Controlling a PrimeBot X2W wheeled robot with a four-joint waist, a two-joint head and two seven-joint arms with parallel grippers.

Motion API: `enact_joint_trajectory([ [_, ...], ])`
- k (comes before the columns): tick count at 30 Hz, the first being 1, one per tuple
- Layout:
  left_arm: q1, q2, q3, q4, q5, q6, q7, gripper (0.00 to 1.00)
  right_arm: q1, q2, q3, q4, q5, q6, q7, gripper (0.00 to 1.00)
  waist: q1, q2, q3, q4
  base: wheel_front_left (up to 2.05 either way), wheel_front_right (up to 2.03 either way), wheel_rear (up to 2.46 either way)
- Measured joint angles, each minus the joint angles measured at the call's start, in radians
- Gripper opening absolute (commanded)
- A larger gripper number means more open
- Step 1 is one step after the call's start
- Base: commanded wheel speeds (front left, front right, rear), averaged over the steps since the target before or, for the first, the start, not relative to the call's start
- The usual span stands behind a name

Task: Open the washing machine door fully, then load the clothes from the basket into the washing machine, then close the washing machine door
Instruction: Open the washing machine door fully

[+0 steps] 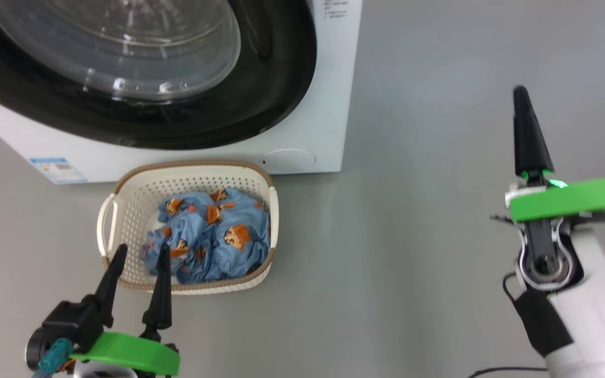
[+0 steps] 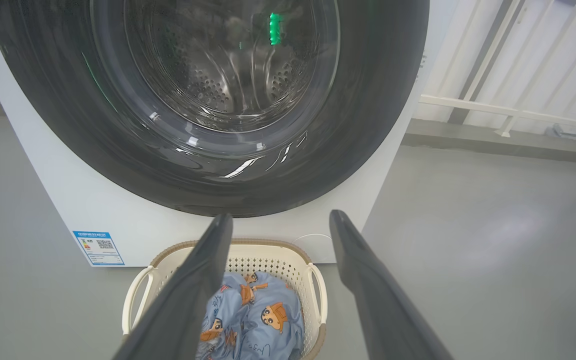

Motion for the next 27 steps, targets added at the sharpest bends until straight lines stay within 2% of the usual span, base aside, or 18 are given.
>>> enact_joint_trajectory([
  [3,-0.016,0.000,-0.010,-0.002,-0.010,0.000,0.000,1.00,-0.054,-0.030,0.046,0.015,0.152,0.000,0.029,0.00,0.0000,0.0000,0.019,0.011,0.00,0.00,0.00],
  [8,-0.042,-0.001,-0.034,-0.008,-0.015,0.000,0.000,1.00,-0.166,-0.084,0.092,0.023,0.317,0.000,0.094,0.00,0.0000,0.0000,0.059,0.028,0.00,0.00,0.00],
  [15,-0.086,-0.002,-0.054,-0.010,-0.031,0.000,0.000,1.00,-0.277,-0.129,0.135,0.037,0.449,0.000,0.184,0.00,0.0000,0.0000,0.113,0.061,0.00,0.00,0.00],
  [21,-0.108,-0.003,-0.069,-0.010,-0.046,0.000,0.000,1.00,-0.344,-0.147,0.149,0.057,0.564,0.000,0.335,0.00,0.0000,0.0000,0.147,0.093,0.00,0.00,0.00],
  [27,-0.124,-0.003,-0.077,-0.010,-0.050,0.000,0.000,1.00,-0.408,-0.162,0.116,0.090,0.645,0.000,0.488,0.00,0.0000,0.0000,0.178,0.121,0.00,0.00,0.00],
])
